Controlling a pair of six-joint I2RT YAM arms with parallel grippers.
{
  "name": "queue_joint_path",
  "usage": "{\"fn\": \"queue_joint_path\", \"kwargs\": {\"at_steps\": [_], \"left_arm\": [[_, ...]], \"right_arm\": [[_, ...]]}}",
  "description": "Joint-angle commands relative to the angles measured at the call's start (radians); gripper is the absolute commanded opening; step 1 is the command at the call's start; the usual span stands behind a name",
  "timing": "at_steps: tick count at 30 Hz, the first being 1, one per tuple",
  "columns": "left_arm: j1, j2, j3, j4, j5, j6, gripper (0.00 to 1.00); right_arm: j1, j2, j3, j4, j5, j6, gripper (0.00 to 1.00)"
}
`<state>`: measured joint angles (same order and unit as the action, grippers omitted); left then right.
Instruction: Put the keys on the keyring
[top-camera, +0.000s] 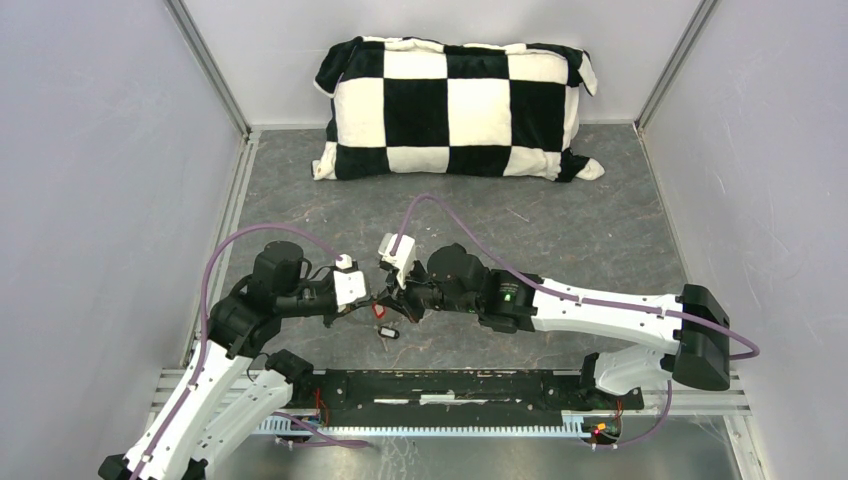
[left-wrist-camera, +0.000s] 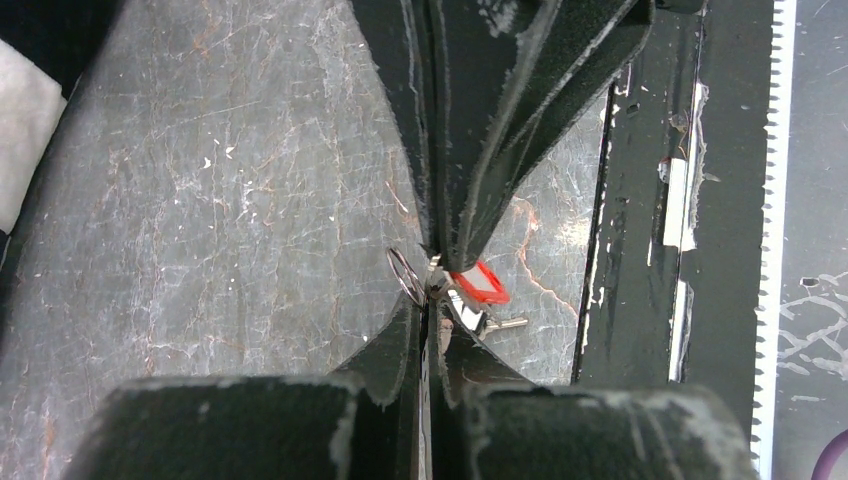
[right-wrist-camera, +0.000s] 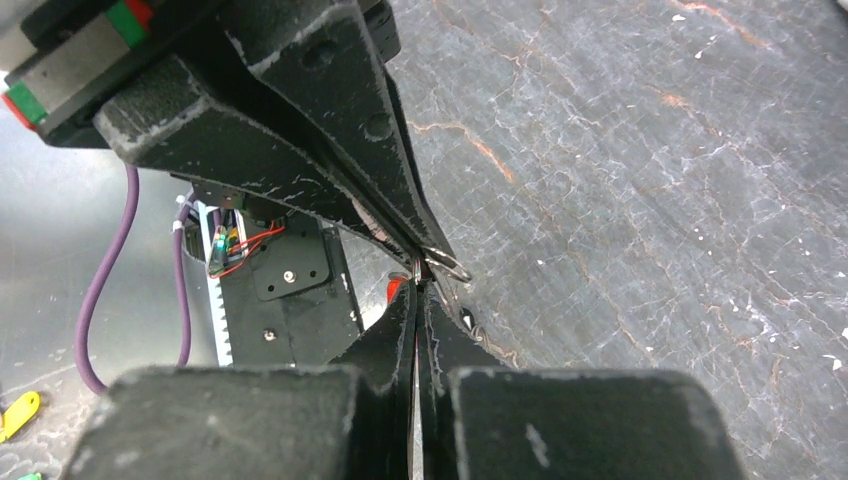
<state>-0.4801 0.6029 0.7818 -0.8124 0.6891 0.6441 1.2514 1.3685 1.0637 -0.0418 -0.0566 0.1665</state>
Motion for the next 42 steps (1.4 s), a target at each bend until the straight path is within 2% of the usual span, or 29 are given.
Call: {"fn": "queue_joint_path", "kwargs": {"at_steps": [1,22,35,42], "left_arm": [[-0.005,0.001,0.024,0.037,0.014,-0.026,0.02],[-0.005,-0.006,0.025,0.037,0.009,-0.025,0.02],[-0.005,-0.01,0.026,0.037,-0.002,-0.02,0.02],[-0.005,0.001,0.034,0.038,0.0,-0.029,0.02]], "right_arm": [[0.009,-0.03,0.039,0.072,0.035,-0.013,0.0],[0.05,0.018,0.109,-0.009,0.119,-0.041,0.0],[0.049,-0.062,0.03,-0.039,0.15,-0.036,0.0],[0.05,-0.034,0.051,-0.04,0.117,-0.041,0.0]]}}
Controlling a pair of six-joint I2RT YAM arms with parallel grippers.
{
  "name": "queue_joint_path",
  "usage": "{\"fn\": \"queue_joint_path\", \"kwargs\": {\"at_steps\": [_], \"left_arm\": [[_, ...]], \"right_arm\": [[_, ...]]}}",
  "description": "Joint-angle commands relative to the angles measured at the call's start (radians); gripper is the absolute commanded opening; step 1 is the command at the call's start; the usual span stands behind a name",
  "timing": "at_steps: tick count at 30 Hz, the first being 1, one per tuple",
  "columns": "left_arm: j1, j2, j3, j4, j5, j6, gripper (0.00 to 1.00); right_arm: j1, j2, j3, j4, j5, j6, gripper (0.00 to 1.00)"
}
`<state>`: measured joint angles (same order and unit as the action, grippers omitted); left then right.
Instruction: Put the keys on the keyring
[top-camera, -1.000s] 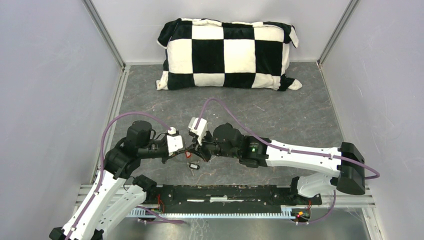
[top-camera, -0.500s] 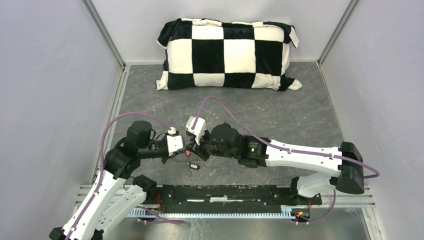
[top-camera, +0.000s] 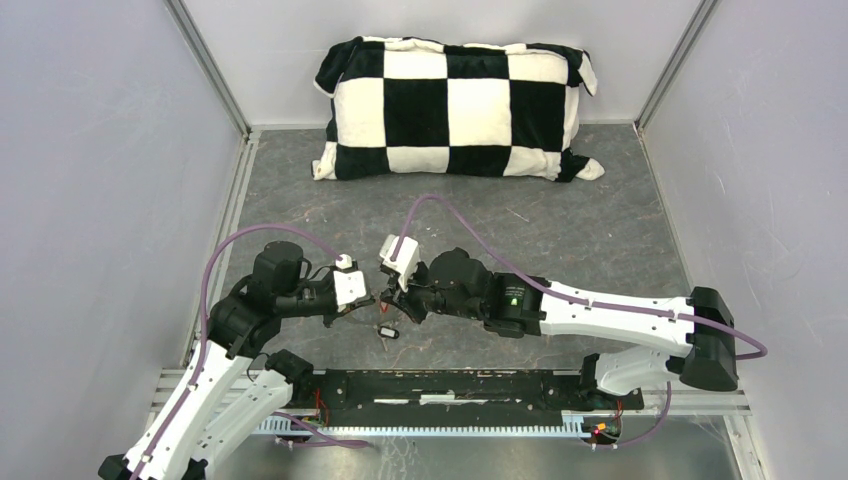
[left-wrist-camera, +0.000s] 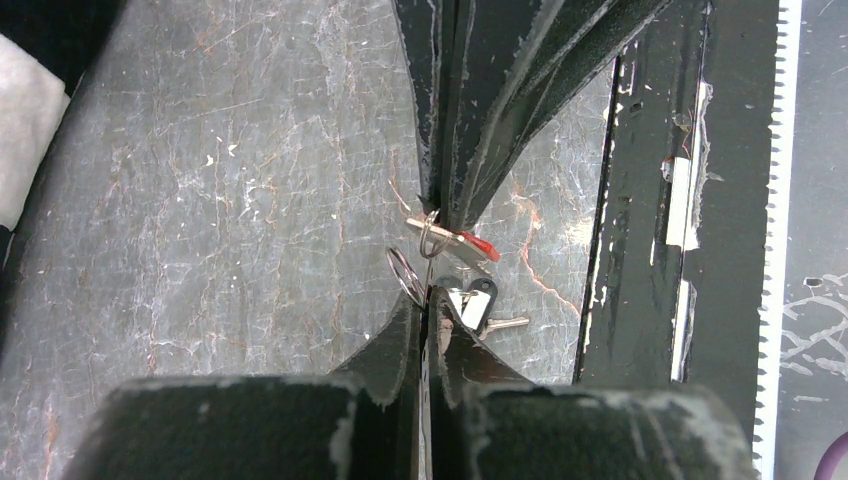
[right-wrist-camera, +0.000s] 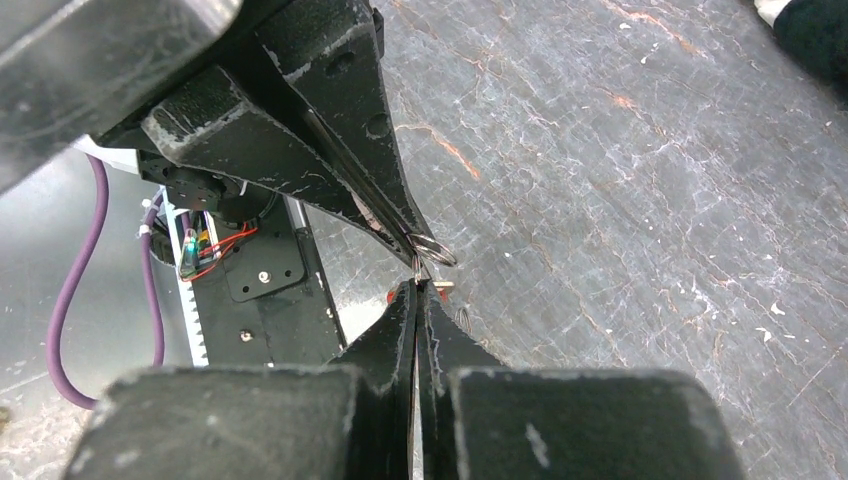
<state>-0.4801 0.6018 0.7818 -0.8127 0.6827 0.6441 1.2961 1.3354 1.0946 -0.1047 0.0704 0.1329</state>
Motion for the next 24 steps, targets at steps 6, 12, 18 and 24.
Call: {"fn": "queue_joint_path", "kwargs": {"at_steps": [6,12,18,24], "left_arm": [[-0.005,-0.005,0.036,0.038,0.005,-0.029,0.02],[-0.005,-0.007,0.034,0.037,0.005,-0.028,0.02],[-0.005,-0.007,0.035,0.037,0.004,-0.023,0.02],[-0.005,-0.01,0.035,0.038,0.003,-0.023,0.02]], "right_arm": [[0.01,0.034,0.052,0.022,-0.011,-0.022,0.0],[0.013,0.054,0.07,0.034,-0.003,-0.031,0.0],[0.015,0.059,0.068,0.051,0.011,-0.03,0.0],[0.015,0.047,0.062,0.062,0.043,-0.033,0.0]]}}
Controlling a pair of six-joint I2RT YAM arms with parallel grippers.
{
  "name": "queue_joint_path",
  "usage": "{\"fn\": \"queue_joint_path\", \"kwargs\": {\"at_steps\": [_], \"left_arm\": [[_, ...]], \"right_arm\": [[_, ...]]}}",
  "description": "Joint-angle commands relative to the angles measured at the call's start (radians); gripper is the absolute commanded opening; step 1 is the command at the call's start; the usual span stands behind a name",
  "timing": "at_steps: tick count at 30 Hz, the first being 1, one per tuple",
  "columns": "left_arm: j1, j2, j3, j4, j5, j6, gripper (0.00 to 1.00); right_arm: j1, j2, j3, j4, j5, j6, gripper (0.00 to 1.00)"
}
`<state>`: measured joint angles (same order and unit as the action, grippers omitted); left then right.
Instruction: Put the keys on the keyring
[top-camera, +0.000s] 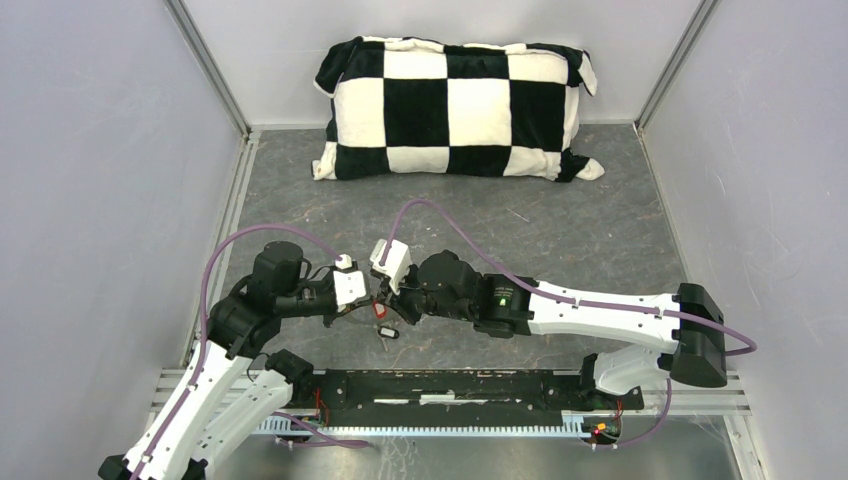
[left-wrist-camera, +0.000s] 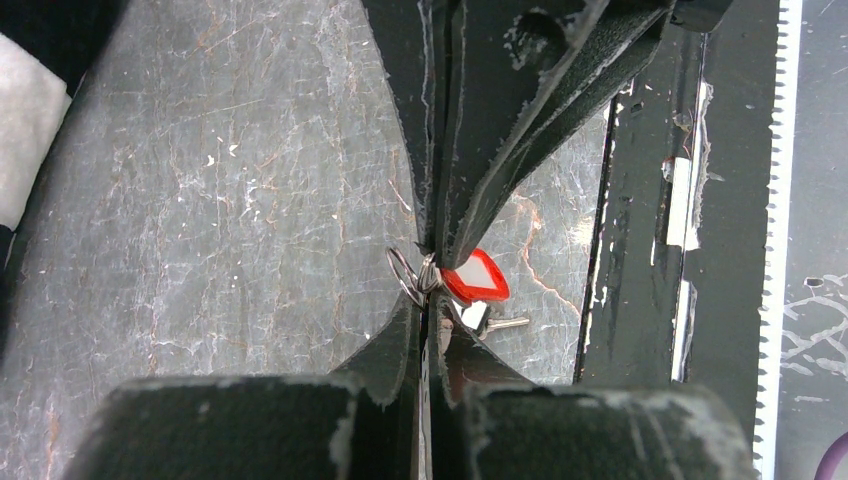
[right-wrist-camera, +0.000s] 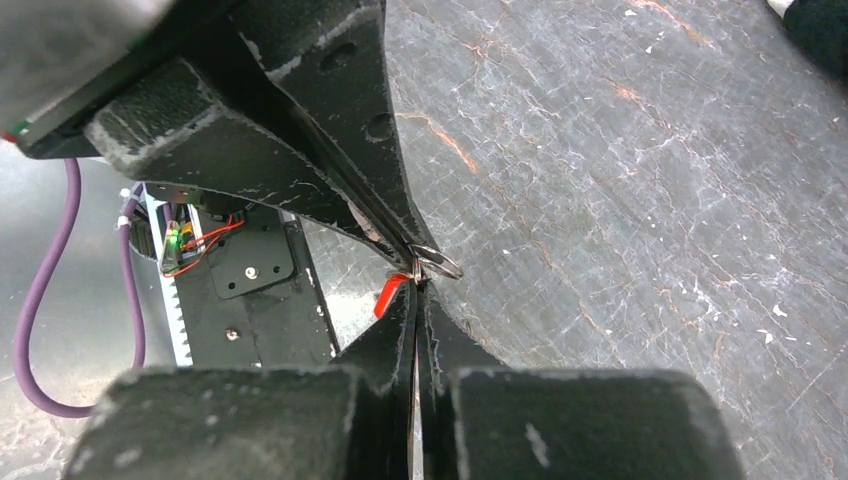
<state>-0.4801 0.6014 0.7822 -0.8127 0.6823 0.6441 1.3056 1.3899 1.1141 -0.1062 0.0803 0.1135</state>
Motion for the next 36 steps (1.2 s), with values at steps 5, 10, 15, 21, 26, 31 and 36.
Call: {"fn": "queue_joint_path", "kwargs": {"at_steps": [5,10,15,21,26,31,36], "left_arm": [[-0.005,-0.009,0.039,0.032,0.002,-0.017,0.02],[-0.005,-0.008,0.037,0.032,0.003,-0.015,0.02],[-0.005,-0.006,0.037,0.032,0.004,-0.012,0.02],[-0.005,-0.009,0.037,0.032,0.002,-0.006,0.02],[-0.005,-0.016,0.037,0.031,-0.004,-0.004,0.02],[-0.005,-0.017,0.035,0.031,-0.005,-0.006,0.02],[-0.005,-0.014,0.038,0.031,-0.004,-0.007,0.02]], "right_arm": [[0.005,-0.005,0.048,0.068,0.04,-0.014,0.0],[0.005,0.0,0.051,0.081,0.01,-0.016,0.0],[0.005,0.005,0.059,0.088,0.003,-0.014,0.0],[0.005,0.024,0.078,0.077,0.008,-0.017,0.0],[0.004,0.026,0.08,0.06,0.022,-0.021,0.0],[0.005,0.002,0.048,0.059,0.033,-0.016,0.0],[0.006,-0.009,0.034,0.06,0.026,-0.012,0.0]]}}
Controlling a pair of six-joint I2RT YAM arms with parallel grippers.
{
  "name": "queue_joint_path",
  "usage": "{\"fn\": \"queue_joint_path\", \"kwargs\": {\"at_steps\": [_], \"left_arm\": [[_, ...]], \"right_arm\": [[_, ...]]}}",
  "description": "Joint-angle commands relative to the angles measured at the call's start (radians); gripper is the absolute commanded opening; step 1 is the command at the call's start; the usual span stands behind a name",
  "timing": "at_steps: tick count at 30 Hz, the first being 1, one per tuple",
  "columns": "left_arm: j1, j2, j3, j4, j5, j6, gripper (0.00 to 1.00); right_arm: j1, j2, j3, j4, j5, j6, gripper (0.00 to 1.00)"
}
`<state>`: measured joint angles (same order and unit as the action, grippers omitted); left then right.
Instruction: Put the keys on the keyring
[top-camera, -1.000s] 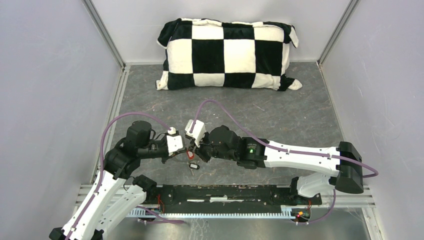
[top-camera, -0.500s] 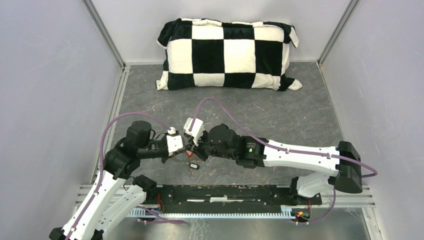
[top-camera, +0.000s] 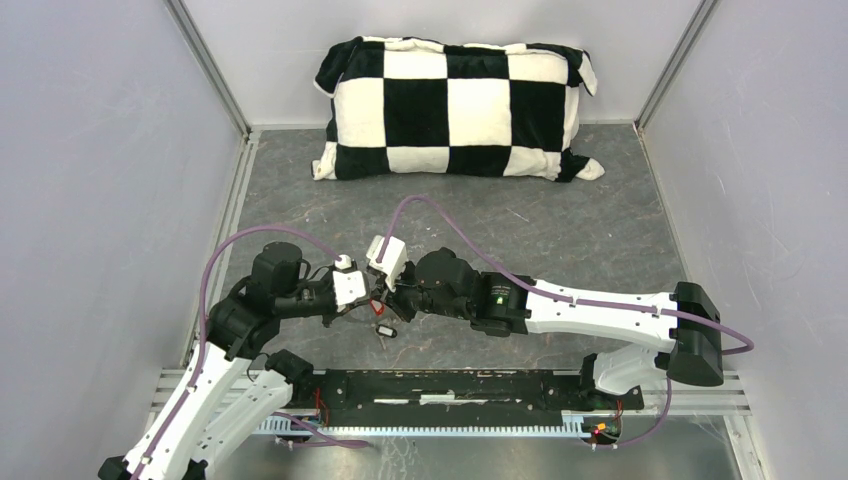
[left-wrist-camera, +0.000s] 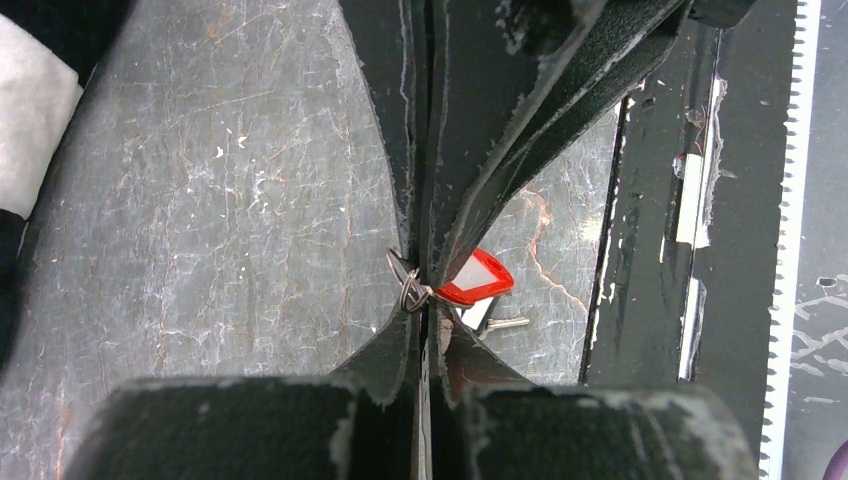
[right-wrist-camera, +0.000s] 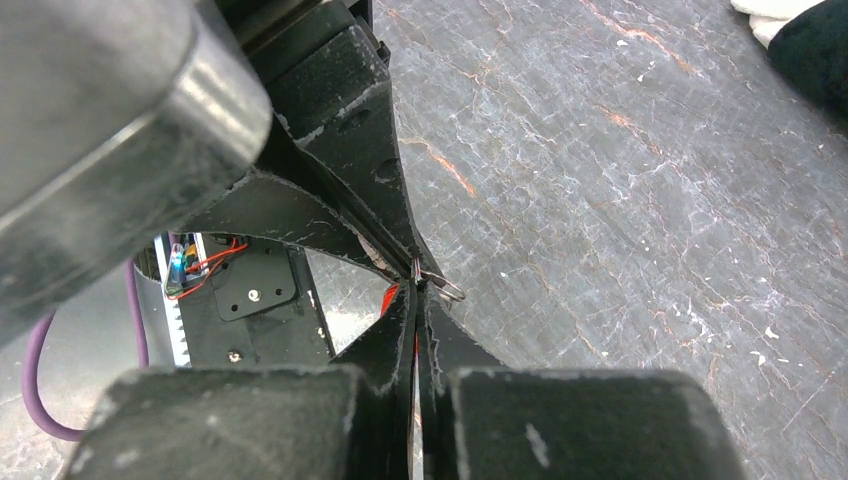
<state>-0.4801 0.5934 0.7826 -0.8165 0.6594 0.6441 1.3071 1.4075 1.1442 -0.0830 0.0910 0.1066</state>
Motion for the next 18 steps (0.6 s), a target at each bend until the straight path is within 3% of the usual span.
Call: {"fn": "queue_joint_path", "kwargs": {"at_steps": [1,18], "left_arm": [[-0.005,-0.006,0.038,0.034,0.019,-0.008,0.02],[-0.005,0.001,0.047,0.035,0.012,-0.014,0.02]], "right_arm": [[0.004,-0.026,0.003,0.037,0.014,-0.006,0.01],[0.005,-0.05,-0.023,0.028,0.015,-0.001,0.0]]}}
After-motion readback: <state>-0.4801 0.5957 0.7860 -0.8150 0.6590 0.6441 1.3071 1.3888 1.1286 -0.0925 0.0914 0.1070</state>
